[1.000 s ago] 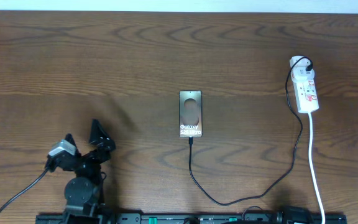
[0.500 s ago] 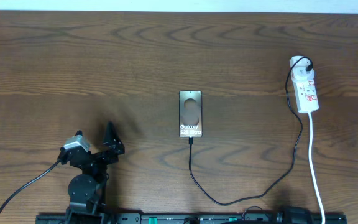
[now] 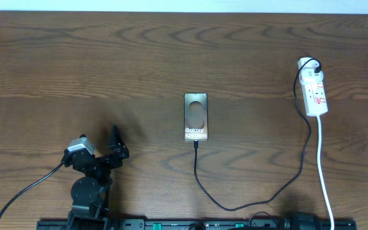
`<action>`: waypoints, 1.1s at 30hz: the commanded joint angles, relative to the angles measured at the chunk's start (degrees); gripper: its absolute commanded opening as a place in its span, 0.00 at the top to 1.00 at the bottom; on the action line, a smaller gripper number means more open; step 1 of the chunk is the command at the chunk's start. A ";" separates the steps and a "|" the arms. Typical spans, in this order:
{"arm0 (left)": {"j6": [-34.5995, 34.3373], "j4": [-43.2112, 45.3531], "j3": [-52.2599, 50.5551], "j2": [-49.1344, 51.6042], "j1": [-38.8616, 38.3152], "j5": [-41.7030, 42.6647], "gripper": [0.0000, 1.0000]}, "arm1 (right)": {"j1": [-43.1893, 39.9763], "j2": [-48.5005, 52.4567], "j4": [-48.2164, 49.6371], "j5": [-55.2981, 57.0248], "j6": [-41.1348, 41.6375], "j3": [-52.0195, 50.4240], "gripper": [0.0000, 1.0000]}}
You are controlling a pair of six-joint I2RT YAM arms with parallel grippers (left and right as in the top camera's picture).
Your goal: Plug charger to phone and switch on socket
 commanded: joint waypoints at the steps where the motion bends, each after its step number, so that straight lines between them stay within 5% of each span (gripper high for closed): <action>1: 1.20 -0.79 -1.88 0.13 0.24 0.37 0.02 | 0.44 -2.27 -0.07 -2.58 -0.90 -0.04 0.65; 17: 1.18 -0.79 -1.88 0.33 0.24 0.39 0.03 | 8.39 -5.01 -0.33 -11.47 -2.21 -0.04 0.56; 20: 1.18 -0.79 -1.88 0.33 0.24 0.37 0.03 | 9.07 -5.09 -0.17 -11.45 -2.23 -0.04 0.44; 23: 1.18 -0.79 -1.88 0.33 0.24 0.39 0.03 | 8.87 -5.09 -0.28 -11.69 -4.44 -0.04 0.17; 26: 1.20 -0.79 -1.88 0.33 0.24 0.39 0.03 | 8.90 -5.09 -0.07 -13.25 -10.21 -0.15 0.01; 33: 1.20 -0.79 -1.88 0.33 0.24 0.39 0.03 | 7.78 -5.07 9.99 -9.68 -11.85 -1.42 0.01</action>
